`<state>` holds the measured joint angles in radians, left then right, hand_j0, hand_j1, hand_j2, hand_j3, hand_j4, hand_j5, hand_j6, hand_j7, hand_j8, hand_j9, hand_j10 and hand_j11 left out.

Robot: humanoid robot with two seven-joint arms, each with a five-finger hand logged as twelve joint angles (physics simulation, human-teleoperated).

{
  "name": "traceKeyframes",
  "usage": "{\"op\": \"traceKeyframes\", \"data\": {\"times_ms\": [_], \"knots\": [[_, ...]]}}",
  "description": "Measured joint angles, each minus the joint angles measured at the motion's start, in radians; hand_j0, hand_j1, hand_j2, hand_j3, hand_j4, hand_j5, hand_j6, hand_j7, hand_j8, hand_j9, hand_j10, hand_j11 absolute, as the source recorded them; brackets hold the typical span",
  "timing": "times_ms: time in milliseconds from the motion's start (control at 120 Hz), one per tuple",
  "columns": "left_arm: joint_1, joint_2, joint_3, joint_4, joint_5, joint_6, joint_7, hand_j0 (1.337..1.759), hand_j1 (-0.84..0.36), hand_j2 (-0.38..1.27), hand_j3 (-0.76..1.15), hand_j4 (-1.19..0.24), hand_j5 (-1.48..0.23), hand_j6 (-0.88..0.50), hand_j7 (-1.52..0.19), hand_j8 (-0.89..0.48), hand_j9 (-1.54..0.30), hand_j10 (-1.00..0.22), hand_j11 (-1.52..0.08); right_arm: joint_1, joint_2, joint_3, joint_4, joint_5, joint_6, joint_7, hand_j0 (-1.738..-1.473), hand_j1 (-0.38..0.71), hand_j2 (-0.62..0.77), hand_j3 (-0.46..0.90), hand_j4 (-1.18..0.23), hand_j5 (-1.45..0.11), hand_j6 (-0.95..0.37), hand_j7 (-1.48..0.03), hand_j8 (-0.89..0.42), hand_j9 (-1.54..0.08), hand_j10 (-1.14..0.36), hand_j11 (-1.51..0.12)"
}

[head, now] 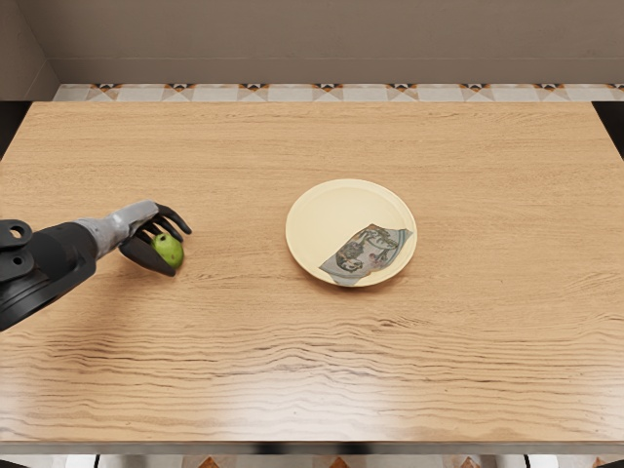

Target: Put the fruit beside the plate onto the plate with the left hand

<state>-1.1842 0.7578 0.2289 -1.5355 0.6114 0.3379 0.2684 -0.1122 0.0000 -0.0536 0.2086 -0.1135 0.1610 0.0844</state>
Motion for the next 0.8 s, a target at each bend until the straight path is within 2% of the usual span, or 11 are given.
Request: {"op": "traceKeyframes", "data": {"times_ms": [133, 333, 533, 800], "knots": [[0.0, -0.001, 0.0, 0.0, 0.0, -0.001, 0.0, 1.657, -0.28, 0.2, 0.0, -0.57, -0.74, -0.49, -0.74, -0.46, -0.75, -0.57, -0.75, 0.0, 0.0, 0.0, 0.0, 0.0, 0.0, 0.0, -1.658, -0.33, 0.0, 0.0, -0.02, -0.02, -0.01, -0.02, -0.01, -0.02, -0.01, -0.02], [-0.009, 0.0, 0.0, 0.0, -0.002, -0.008, 0.0, 1.655, -0.28, 0.3, 0.0, -0.64, -0.84, -0.5, -0.84, -0.44, -0.84, -0.58, -0.84, 0.0, 0.0, 0.0, 0.0, 0.0, 0.0, 0.0, -1.658, -0.33, 0.0, 0.0, -0.02, -0.02, -0.02, -0.02, -0.02, -0.02, -0.02, -0.02], [-0.051, -0.001, -0.01, 0.0, -0.007, -0.011, 0.0, 1.656, -0.32, 0.37, 0.0, -0.65, -0.9, -0.47, -0.88, -0.42, -0.88, -0.55, -0.88, 0.0, 0.0, 0.0, 0.0, 0.0, 0.0, 0.0, -1.658, -0.33, 0.0, 0.0, -0.02, -0.02, -0.02, -0.02, -0.02, -0.02, -0.02, -0.02], [-0.048, -0.007, -0.096, 0.001, -0.012, -0.017, 0.0, 1.657, -0.35, 0.42, 0.0, -0.65, -0.93, -0.44, -0.91, -0.39, -0.9, -0.53, -0.89, 0.0, 0.0, 0.0, 0.0, 0.0, 0.0, 0.0, -1.658, -0.33, 0.0, 0.0, -0.02, -0.02, -0.02, -0.02, -0.02, -0.02, -0.01, -0.02]]}}
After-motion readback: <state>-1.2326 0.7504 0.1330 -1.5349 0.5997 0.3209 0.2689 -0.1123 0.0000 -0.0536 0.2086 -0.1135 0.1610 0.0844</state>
